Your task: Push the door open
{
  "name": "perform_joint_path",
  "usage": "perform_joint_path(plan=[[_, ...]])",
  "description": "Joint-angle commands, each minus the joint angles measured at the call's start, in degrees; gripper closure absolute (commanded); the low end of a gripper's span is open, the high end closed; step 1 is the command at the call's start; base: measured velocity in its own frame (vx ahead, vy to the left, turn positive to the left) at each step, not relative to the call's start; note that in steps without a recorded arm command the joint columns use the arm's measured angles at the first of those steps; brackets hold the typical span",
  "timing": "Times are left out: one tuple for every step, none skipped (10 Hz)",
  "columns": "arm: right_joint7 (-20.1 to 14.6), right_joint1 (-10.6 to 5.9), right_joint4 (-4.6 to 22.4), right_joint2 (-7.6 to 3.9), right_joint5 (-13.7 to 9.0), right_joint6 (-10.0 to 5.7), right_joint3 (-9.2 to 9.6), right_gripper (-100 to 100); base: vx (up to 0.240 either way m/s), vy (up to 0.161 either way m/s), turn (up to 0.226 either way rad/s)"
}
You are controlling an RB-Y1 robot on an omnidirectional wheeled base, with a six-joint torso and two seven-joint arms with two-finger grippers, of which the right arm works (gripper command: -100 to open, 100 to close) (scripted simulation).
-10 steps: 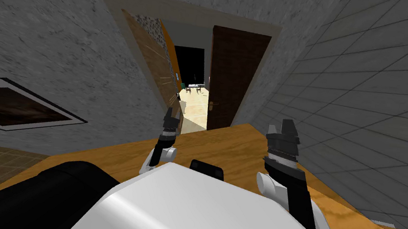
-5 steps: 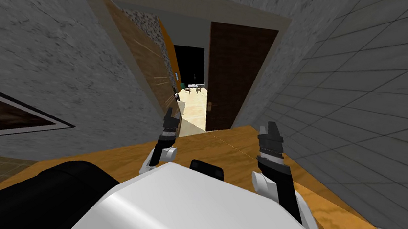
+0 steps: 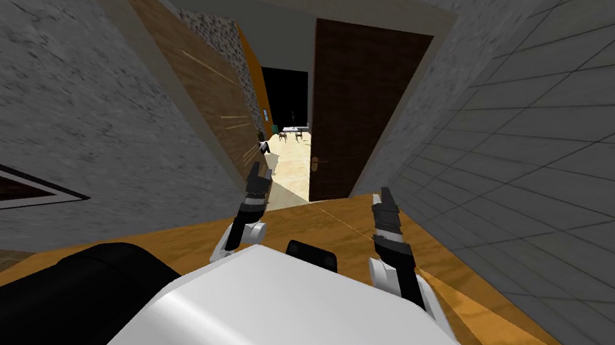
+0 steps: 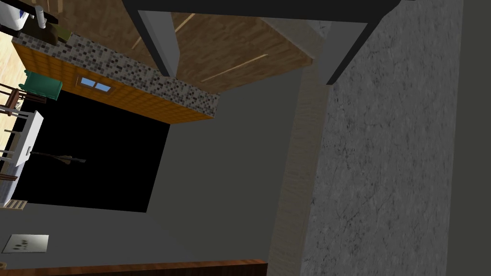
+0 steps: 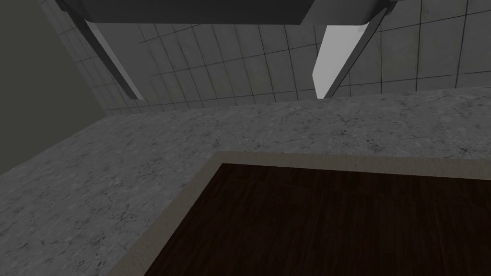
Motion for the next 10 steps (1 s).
perform_joint_path(plan=[[-1.21,-0.77,1.84,-0.33,0.68,0.43,0.81,-100,0.161,-0.016,0.004],[-2.06,-0.85,3.19,-0.44,1.40,0.49,1.85,-100,0.146,0.011,0.007],[-2.50,-0.90,3.91,-0.47,1.78,0.52,2.41,-100,0.133,0.010,-0.002],[-3.40,-0.99,5.33,-0.54,2.54,0.58,3.51,-100,0.141,-0.007,0.004],[-3.85,-1.04,6.05,-0.57,2.92,0.61,4.06,-100,0.142,-0.011,0.006],[-4.76,-1.13,7.51,-0.60,3.69,0.68,5.19,-100,0.160,-0.002,0.005],[-5.23,-1.18,8.24,-0.60,4.08,0.71,5.75,-100,0.147,0.014,0.005],[-6.15,-1.27,9.71,-0.61,4.86,0.77,6.89,-100,0.158,0.009,0.002],[-7.07,-1.37,11.19,-0.58,5.65,0.84,8.03,-100,0.188,-0.013,0.006],[-7.07,-1.37,11.19,-0.58,5.65,0.84,8.03,-100,0.133,-0.006,0.005]])
